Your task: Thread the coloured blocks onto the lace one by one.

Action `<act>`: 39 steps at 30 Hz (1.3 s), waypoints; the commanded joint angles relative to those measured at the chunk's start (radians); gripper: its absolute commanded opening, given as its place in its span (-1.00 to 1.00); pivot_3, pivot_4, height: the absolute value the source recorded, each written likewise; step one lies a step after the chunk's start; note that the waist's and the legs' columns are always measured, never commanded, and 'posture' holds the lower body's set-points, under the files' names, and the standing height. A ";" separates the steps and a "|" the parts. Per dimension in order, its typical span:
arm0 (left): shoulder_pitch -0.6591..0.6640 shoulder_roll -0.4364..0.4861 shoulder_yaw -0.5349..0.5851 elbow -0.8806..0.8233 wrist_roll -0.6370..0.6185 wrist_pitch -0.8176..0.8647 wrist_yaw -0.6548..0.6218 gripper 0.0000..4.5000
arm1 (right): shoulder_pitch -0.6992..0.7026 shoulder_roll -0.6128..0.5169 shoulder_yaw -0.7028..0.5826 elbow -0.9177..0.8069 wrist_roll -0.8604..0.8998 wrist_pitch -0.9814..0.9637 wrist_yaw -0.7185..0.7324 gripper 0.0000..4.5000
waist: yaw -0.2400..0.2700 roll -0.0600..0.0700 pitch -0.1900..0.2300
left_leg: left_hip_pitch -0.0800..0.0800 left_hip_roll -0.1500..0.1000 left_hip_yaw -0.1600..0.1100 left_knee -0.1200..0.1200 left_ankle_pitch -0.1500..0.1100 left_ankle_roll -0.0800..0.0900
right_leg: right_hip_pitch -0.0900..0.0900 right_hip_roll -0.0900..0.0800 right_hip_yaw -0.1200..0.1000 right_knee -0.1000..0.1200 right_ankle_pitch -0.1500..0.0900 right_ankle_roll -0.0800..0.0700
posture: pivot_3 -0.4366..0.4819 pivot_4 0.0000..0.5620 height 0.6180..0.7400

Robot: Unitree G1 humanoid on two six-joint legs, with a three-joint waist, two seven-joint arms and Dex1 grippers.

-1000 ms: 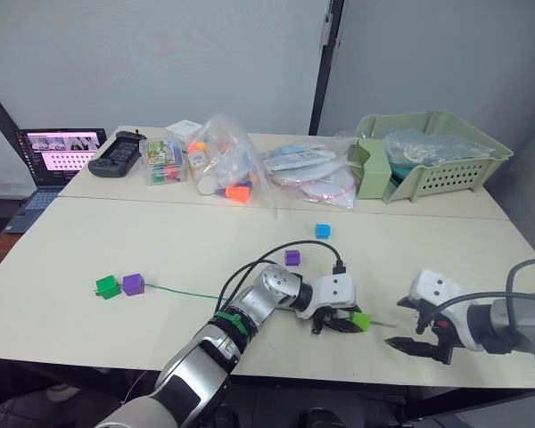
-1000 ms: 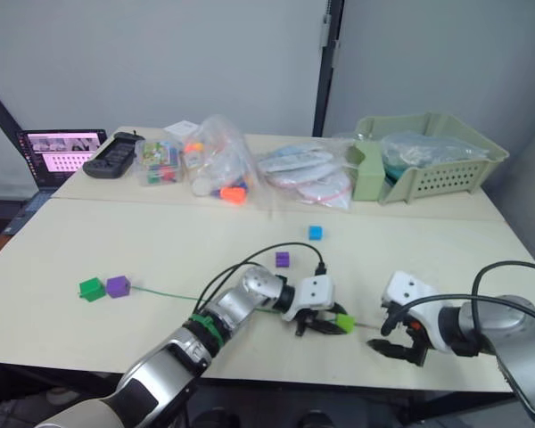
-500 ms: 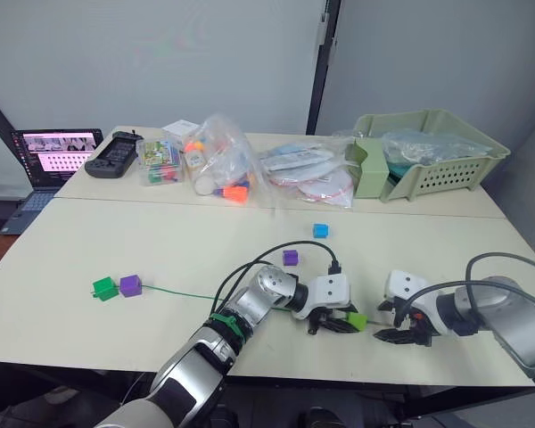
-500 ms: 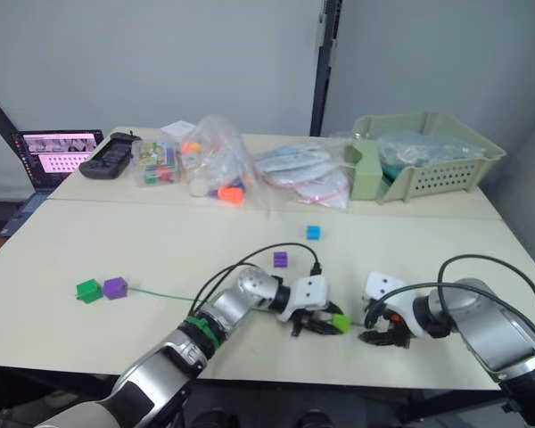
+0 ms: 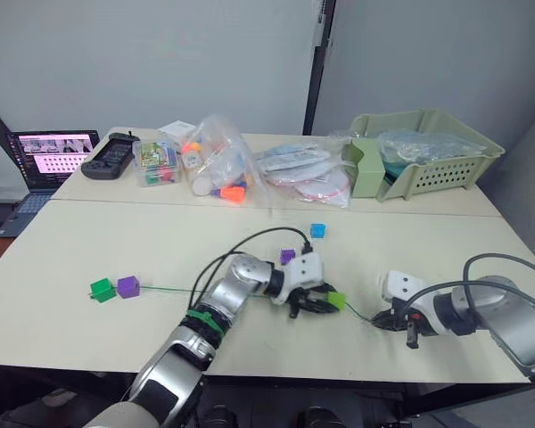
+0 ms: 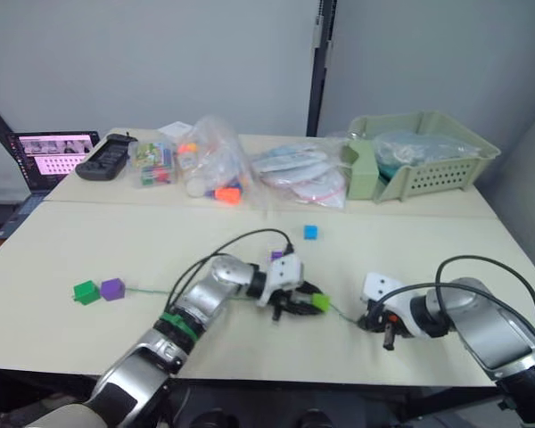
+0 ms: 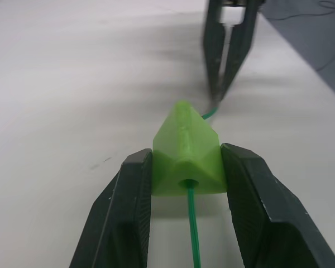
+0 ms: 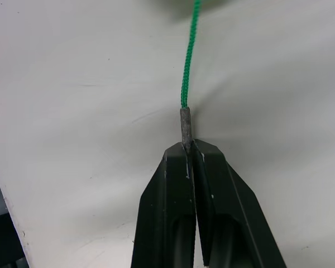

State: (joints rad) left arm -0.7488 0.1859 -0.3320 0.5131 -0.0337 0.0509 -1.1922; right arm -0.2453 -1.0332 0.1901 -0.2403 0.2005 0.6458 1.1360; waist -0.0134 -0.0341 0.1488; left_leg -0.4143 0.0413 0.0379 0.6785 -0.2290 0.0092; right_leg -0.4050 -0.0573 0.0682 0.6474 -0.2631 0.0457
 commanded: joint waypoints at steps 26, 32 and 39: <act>0.272 0.819 0.295 0.139 -0.081 -0.168 -0.264 -0.40 | -0.117 0.099 0.081 0.003 -0.011 0.048 0.036 -1.00 | -0.008 0.000 0.000 | 0.004 0.009 0.008 -0.003 0.000 0.000 | -0.003 0.003 -0.002 0.002 -0.001 -0.007 | -0.05 -0.47 0.88; 0.203 0.812 0.319 0.153 -0.121 -0.113 -0.294 0.49 | -0.129 0.109 0.085 0.004 -0.011 0.056 0.042 -1.00 | -0.001 0.000 0.000 | 0.003 0.009 0.010 -0.004 0.000 0.000 | -0.005 0.003 -0.002 0.003 -0.001 -0.008 | -0.05 -0.47 0.88; 0.134 0.793 0.335 -0.004 -0.202 0.009 -0.361 0.98 | -0.111 0.102 0.067 -0.022 0.001 0.078 0.040 -1.00 | 0.001 -0.004 0.000 | -0.007 0.008 0.011 0.000 0.000 0.000 | -0.018 0.002 -0.001 0.011 -0.001 -0.007 | -0.05 -0.47 0.88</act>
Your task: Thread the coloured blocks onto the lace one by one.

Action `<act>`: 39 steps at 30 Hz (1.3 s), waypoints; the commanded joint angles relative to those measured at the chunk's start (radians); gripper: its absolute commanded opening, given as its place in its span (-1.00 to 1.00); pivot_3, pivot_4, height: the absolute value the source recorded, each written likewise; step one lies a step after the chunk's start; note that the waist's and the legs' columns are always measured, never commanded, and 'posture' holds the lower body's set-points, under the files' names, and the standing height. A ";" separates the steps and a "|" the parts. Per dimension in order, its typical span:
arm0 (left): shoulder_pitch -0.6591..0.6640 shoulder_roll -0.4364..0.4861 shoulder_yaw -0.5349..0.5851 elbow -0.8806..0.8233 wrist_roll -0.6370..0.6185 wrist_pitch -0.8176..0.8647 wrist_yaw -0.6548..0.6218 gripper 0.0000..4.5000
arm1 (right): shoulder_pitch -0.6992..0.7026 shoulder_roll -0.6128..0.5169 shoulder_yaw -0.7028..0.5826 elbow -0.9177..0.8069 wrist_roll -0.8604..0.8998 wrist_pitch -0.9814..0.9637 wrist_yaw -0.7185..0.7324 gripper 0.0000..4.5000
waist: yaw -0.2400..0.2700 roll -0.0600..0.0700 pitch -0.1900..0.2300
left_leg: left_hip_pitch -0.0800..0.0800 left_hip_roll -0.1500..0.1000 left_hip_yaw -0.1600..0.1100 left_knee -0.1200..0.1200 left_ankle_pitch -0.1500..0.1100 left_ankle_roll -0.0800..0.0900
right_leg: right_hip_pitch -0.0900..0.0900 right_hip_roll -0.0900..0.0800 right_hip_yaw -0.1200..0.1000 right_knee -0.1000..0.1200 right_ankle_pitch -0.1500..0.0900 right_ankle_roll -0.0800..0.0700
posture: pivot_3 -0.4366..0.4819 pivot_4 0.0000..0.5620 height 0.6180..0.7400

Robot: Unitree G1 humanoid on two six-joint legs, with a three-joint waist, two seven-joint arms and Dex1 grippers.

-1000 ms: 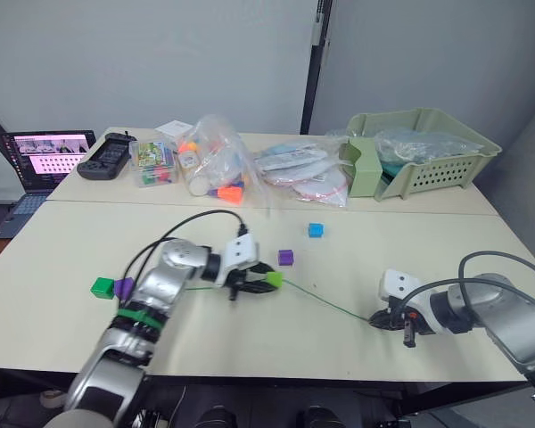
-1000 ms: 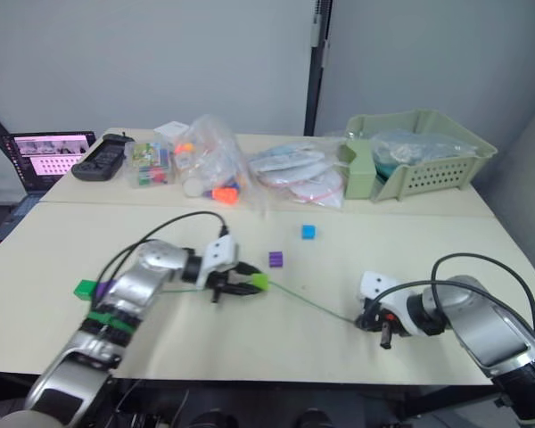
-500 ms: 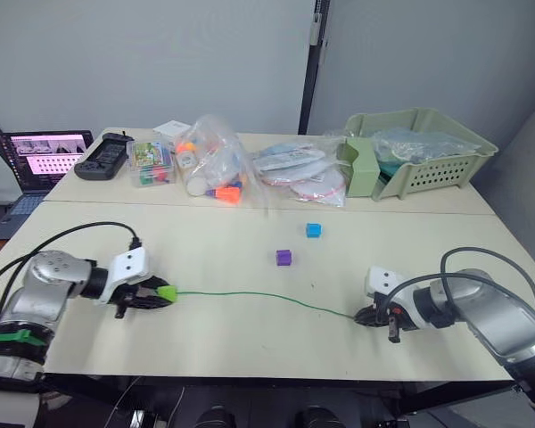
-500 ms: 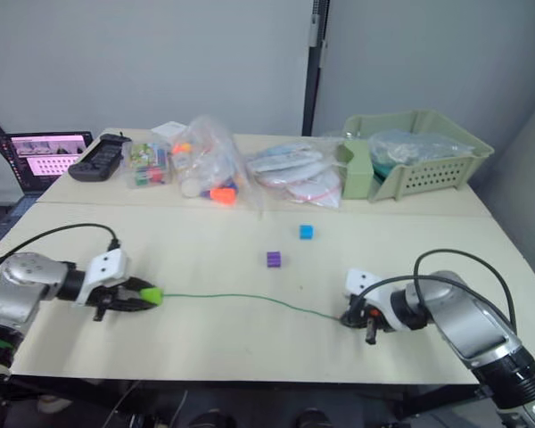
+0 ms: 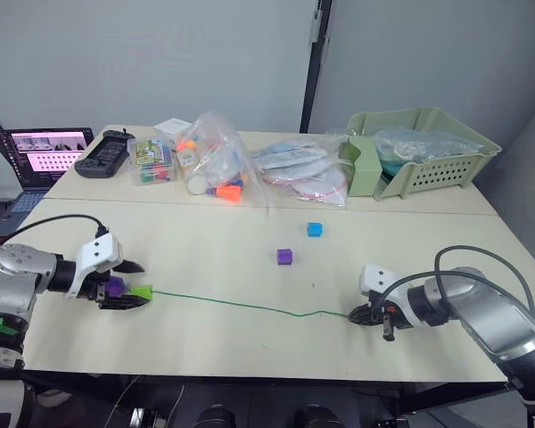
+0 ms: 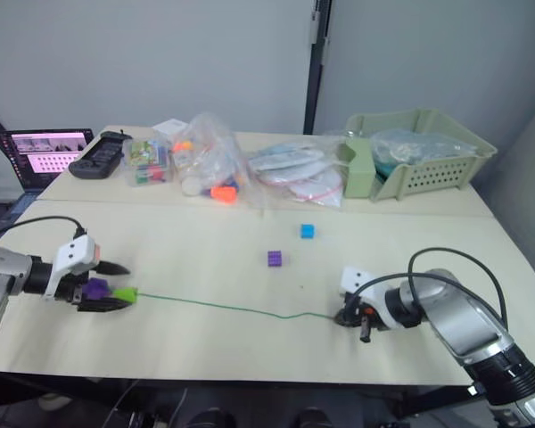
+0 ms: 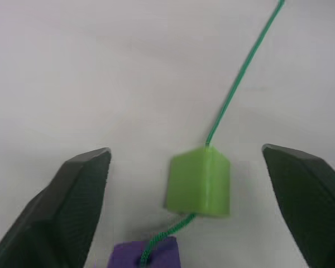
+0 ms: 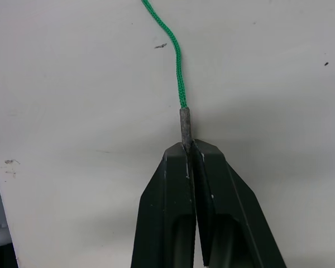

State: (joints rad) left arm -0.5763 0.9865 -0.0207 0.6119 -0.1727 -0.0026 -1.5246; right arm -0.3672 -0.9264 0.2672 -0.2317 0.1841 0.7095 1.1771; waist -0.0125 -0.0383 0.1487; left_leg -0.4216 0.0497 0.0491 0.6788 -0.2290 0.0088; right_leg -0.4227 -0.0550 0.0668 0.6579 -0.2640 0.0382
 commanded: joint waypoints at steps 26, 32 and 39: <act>-0.074 -0.669 -0.343 -0.427 -0.024 0.131 0.207 0.74 | -0.130 0.068 -0.002 -0.251 0.183 0.310 -0.122 -1.00 | 0.003 0.000 0.000 | -0.002 -0.003 -0.003 0.002 0.000 0.000 | 0.001 0.000 0.002 0.000 0.000 0.001 | -0.05 -0.47 0.88; -0.078 -0.678 -0.365 -0.409 0.001 0.118 0.220 0.06 | -0.130 0.057 -0.004 -0.256 0.202 0.316 -0.136 -1.00 | 0.001 0.000 0.000 | -0.002 -0.003 -0.005 0.002 0.000 0.000 | 0.001 0.000 0.002 0.000 0.000 0.001 | -0.05 -0.47 0.88; -0.077 -0.684 -0.376 -0.417 0.017 0.127 0.222 0.06 | -0.128 0.046 -0.008 -0.265 0.217 0.323 -0.141 -1.00 | 0.003 0.000 0.000 | -0.002 -0.003 -0.005 0.002 0.000 0.000 | 0.001 0.000 0.002 0.000 0.000 0.001 | -0.05 -0.47 0.88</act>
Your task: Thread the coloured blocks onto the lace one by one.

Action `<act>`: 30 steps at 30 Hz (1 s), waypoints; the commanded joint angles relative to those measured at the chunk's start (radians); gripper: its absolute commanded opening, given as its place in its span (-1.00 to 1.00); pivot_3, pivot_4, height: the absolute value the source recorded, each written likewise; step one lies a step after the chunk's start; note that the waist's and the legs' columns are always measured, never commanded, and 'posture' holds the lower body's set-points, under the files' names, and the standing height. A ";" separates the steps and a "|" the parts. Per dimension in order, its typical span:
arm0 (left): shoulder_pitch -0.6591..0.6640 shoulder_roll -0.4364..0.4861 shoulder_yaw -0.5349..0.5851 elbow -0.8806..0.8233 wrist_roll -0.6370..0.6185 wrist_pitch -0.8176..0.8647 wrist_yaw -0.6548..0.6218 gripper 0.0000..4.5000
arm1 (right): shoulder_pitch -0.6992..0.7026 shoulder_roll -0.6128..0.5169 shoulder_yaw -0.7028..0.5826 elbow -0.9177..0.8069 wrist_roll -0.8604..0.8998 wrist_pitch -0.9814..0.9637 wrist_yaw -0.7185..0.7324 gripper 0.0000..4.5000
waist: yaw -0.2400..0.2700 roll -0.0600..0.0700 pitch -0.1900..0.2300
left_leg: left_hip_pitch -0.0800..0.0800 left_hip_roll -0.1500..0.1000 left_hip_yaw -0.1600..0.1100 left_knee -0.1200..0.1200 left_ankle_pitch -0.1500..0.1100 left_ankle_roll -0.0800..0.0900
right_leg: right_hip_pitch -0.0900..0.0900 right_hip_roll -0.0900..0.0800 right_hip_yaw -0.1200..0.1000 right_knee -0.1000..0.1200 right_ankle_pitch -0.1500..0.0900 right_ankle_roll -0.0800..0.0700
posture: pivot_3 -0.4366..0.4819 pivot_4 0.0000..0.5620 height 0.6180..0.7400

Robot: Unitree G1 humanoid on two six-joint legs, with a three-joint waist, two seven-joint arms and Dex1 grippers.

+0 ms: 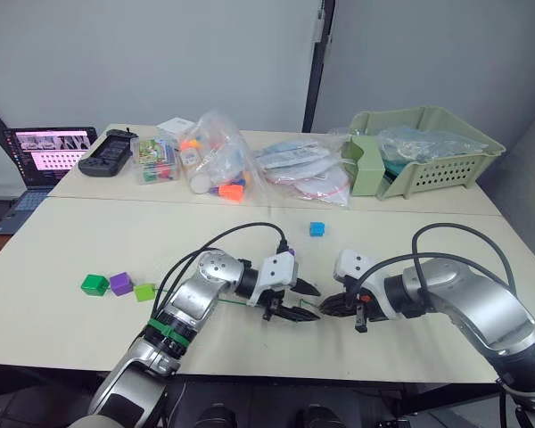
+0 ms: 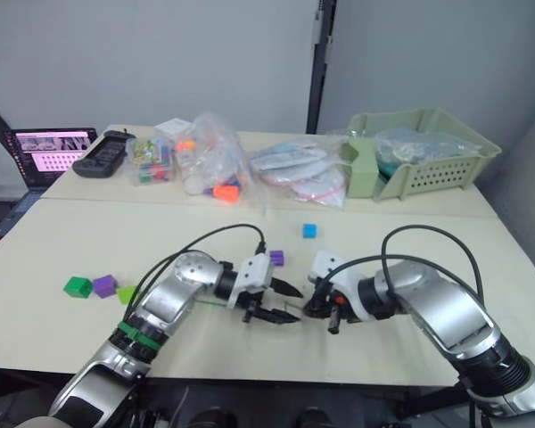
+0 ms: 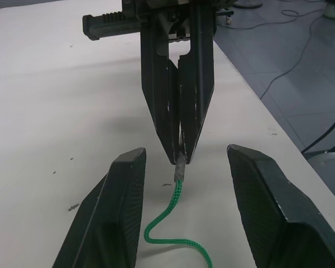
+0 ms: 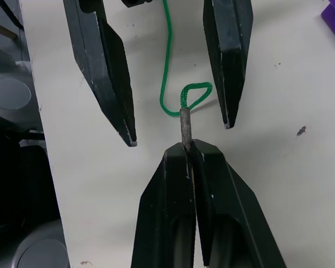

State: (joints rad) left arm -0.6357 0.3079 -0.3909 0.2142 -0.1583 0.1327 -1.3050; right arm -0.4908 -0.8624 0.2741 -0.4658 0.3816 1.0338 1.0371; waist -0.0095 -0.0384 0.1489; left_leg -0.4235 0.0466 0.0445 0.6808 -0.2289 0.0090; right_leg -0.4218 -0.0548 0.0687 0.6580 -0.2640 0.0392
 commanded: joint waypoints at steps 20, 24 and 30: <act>-0.028 -0.019 -0.010 -0.012 -0.003 0.002 0.013 -0.99 | -0.008 -0.045 -0.024 -0.024 0.049 -0.012 -0.002 -1.00 | -0.001 0.000 0.000 | 0.000 0.000 0.000 0.000 0.000 0.000 | 0.000 0.000 0.000 0.000 0.000 0.000 | -0.05 -0.47 0.88; -0.028 -0.015 -0.006 -0.023 -0.012 0.003 0.004 -0.43 | -0.004 -0.048 -0.027 -0.025 0.050 -0.013 -0.002 -1.00 | 0.000 0.000 0.000 | 0.000 0.000 0.000 0.000 0.000 0.000 | 0.000 0.000 0.000 0.000 0.000 0.000 | -0.05 -0.47 0.88; -0.027 -0.007 -0.012 -0.023 -0.001 -0.016 0.000 -0.16 | -0.001 -0.052 -0.026 -0.023 0.050 -0.015 -0.002 -1.00 | -0.001 0.000 0.000 | 0.000 0.000 0.000 0.000 0.000 0.000 | 0.000 0.000 0.000 0.000 0.000 0.000 | -0.05 -0.47 0.88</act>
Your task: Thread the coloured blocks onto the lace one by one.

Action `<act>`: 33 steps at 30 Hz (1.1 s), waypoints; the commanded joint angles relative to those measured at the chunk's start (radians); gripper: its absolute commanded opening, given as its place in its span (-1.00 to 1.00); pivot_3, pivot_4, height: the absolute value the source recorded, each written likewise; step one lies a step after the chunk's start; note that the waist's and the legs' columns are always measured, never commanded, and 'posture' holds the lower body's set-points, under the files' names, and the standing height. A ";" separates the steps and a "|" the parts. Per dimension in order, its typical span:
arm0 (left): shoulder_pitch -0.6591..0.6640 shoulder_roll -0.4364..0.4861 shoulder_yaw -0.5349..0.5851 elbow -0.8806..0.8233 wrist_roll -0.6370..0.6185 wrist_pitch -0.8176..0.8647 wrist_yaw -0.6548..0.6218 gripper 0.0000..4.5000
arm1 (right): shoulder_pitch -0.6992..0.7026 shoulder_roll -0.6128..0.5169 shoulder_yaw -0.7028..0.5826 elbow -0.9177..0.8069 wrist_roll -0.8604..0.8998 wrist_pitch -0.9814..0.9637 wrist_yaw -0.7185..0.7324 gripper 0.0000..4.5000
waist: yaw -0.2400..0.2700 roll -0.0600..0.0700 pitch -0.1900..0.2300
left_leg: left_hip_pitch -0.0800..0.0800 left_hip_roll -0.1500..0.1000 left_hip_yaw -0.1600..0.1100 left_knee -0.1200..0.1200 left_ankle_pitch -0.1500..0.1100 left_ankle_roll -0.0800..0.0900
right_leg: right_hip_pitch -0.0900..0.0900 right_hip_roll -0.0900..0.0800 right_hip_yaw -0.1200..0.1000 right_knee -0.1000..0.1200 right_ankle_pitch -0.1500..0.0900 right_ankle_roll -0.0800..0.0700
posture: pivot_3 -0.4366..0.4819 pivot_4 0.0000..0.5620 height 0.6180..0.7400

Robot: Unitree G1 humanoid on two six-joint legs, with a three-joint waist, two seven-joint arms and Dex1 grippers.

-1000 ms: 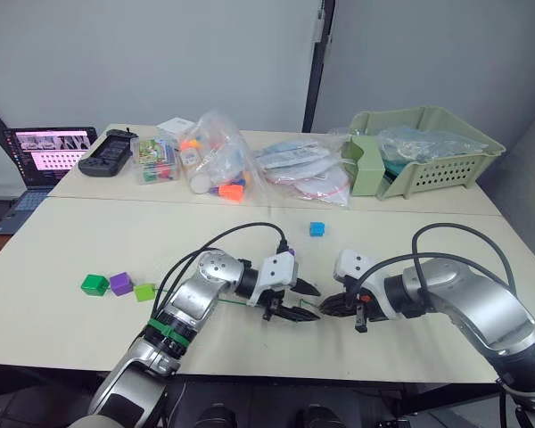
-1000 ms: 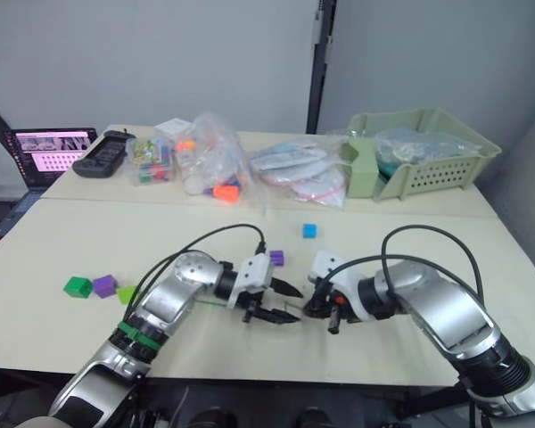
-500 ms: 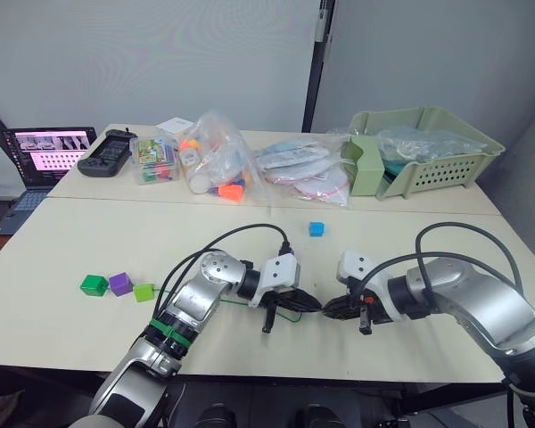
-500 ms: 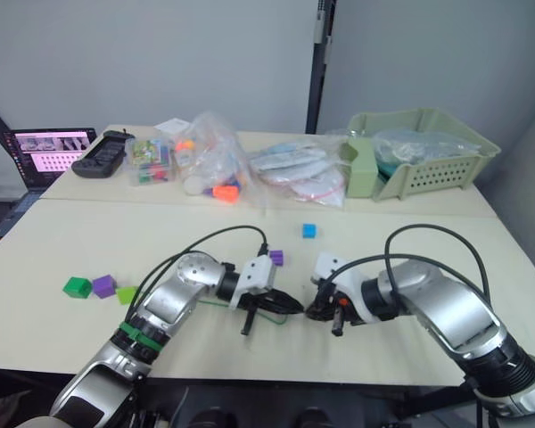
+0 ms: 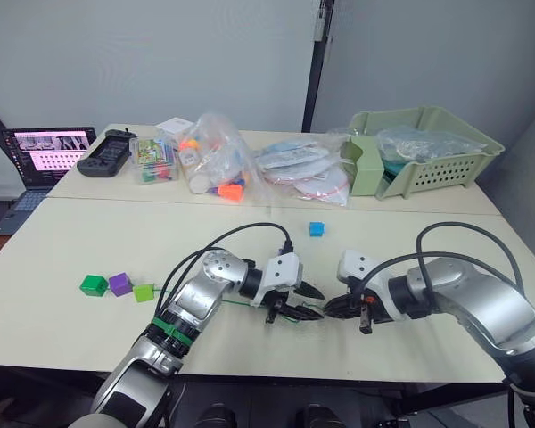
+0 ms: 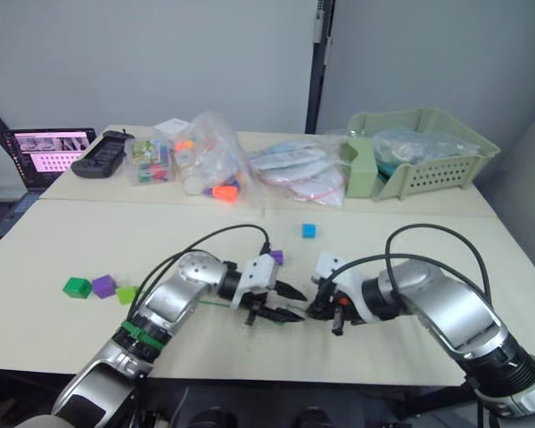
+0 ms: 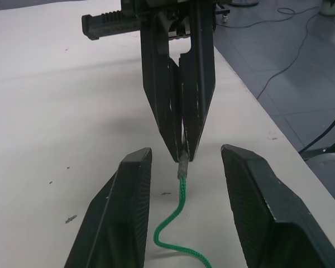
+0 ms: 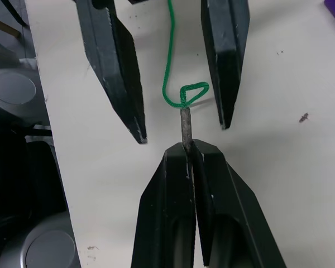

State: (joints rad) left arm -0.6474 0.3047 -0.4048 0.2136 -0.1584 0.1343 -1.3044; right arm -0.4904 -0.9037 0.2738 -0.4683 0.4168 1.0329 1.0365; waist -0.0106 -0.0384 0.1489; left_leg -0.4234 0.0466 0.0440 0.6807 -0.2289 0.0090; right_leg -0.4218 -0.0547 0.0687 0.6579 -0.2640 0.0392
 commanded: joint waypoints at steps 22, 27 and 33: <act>-0.020 -0.008 -0.013 0.002 0.035 -0.018 0.008 -0.63 | 0.001 -0.010 -0.029 -0.021 0.018 -0.015 -0.008 -1.00 | 0.000 0.000 0.000 | 0.000 0.000 0.000 0.000 0.000 0.000 | 0.000 0.000 0.000 0.000 0.000 0.000 | -0.05 -0.47 0.88; -0.020 -0.010 -0.012 0.004 0.036 -0.020 0.008 -0.63 | 0.002 -0.009 -0.030 -0.025 0.020 -0.014 -0.011 -1.00 | 0.000 0.000 0.000 | 0.000 0.000 0.000 0.000 0.000 0.000 | 0.000 0.000 0.000 0.000 0.000 0.000 | -0.05 -0.47 0.88; -0.022 -0.018 -0.008 0.008 0.030 -0.019 0.008 -0.63 | 0.001 -0.009 -0.029 -0.025 0.021 -0.012 -0.012 -1.00 | 0.000 0.000 0.000 | 0.000 0.000 0.000 0.000 0.000 0.000 | 0.000 0.000 0.000 0.000 0.000 0.000 | -0.05 -0.47 0.88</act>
State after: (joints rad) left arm -0.6491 0.2948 -0.4165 0.2315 -0.1212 0.1321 -1.2991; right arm -0.4892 -0.9042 0.2735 -0.4683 0.4182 1.0327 1.0239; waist -0.0105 -0.0384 0.1489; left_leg -0.4235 0.0465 0.0440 0.6808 -0.2288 0.0090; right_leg -0.4217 -0.0548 0.0687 0.6579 -0.2640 0.0392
